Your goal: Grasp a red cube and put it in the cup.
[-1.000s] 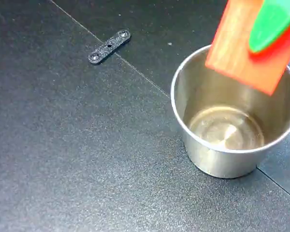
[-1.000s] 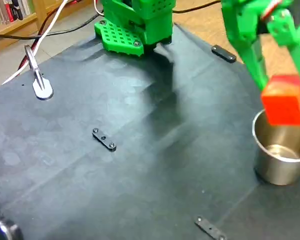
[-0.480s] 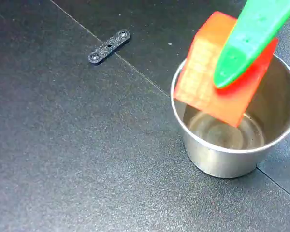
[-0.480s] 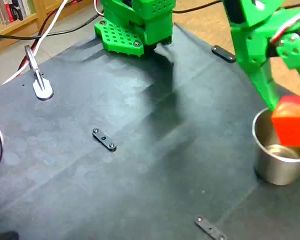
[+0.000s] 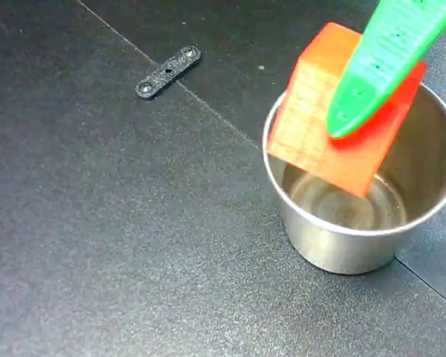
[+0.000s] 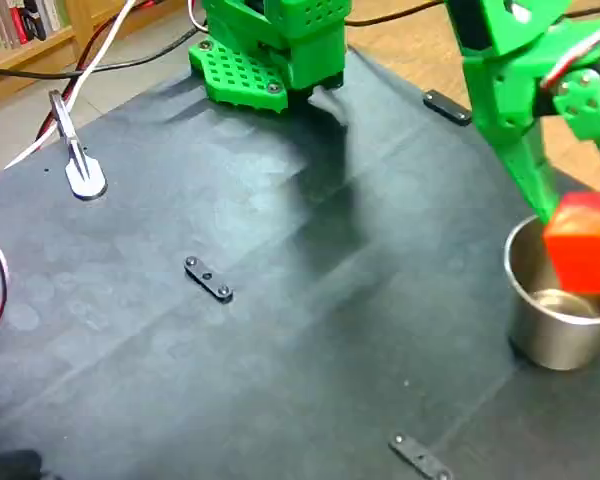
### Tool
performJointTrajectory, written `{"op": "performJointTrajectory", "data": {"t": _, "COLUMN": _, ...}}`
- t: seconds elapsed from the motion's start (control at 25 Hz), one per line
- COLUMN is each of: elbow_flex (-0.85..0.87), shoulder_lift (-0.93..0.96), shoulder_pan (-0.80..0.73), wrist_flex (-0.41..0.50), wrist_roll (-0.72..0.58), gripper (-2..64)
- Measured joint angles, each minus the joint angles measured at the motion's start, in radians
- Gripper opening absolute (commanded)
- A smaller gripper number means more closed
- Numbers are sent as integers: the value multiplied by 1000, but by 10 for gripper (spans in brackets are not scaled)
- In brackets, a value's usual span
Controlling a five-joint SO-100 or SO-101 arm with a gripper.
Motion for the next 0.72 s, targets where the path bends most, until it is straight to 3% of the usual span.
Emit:
{"op": "performJointTrajectory", "data": {"t": 0.52, "elbow_flex": 0, "shoulder_lift": 0, "shoulder_pan": 0, "wrist_flex": 8, "wrist_roll": 124, "gripper": 14}}
{"op": "performJointTrajectory", "data": {"t": 0.72, "elbow_flex": 0, "shoulder_lift": 0, "shoulder_pan": 0, "wrist_flex": 114, "wrist_roll": 150, "gripper": 14}}
